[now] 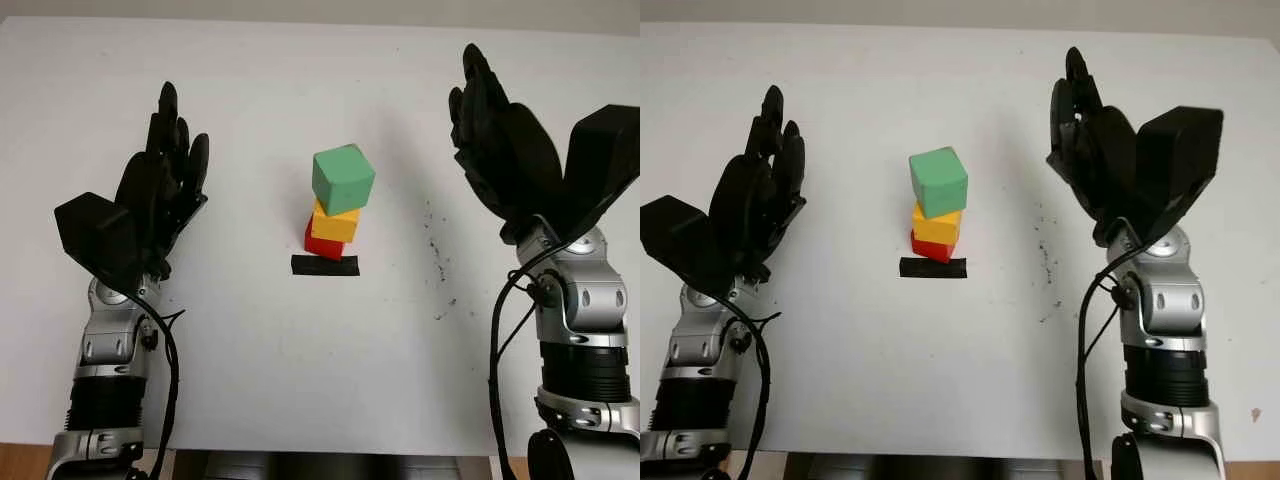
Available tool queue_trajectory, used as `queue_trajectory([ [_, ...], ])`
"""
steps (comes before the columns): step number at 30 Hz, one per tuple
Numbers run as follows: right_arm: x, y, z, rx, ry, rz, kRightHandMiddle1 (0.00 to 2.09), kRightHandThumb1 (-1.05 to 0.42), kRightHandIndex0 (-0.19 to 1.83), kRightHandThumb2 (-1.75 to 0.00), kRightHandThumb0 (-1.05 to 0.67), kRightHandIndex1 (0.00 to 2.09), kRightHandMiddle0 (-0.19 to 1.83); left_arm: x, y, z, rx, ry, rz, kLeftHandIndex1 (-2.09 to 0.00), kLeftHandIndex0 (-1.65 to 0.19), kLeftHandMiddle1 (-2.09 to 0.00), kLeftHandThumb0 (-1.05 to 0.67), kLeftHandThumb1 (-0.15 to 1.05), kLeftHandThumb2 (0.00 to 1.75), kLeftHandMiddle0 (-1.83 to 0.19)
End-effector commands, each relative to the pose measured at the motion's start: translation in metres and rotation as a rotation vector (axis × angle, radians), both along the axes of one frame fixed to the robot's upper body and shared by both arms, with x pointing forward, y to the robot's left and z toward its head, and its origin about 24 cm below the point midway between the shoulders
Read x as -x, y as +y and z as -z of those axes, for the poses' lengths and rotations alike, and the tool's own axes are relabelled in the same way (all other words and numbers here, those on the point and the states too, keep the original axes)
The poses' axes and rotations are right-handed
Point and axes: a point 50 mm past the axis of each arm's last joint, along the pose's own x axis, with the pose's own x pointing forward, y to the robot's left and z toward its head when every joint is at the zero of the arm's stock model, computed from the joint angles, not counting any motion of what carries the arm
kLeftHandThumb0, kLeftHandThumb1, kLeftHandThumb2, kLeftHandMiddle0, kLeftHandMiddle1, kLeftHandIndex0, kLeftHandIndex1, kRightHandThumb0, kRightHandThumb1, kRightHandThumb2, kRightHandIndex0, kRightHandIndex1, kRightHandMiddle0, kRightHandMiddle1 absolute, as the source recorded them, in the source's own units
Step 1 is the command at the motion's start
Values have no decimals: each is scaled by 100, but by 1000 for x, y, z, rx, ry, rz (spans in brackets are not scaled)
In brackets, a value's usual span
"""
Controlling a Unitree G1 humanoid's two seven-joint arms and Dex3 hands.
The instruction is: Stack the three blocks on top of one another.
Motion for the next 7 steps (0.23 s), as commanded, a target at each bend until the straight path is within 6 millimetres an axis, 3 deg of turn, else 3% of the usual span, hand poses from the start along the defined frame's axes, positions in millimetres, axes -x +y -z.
queue_trajectory([
  [1,2,-1,8,-41,5,-1,0,-105,-19,-76,-92,0,-19,-2,-2,-5,13,-25,12,-4,18,-2,-76,105,50,19],
  [7,5,7,21,-107,35,-9,0,-105,-19,-74,-92,0,-19,-3,-3,-4,3,-27,14,-4,19,-3,-76,105,52,19],
])
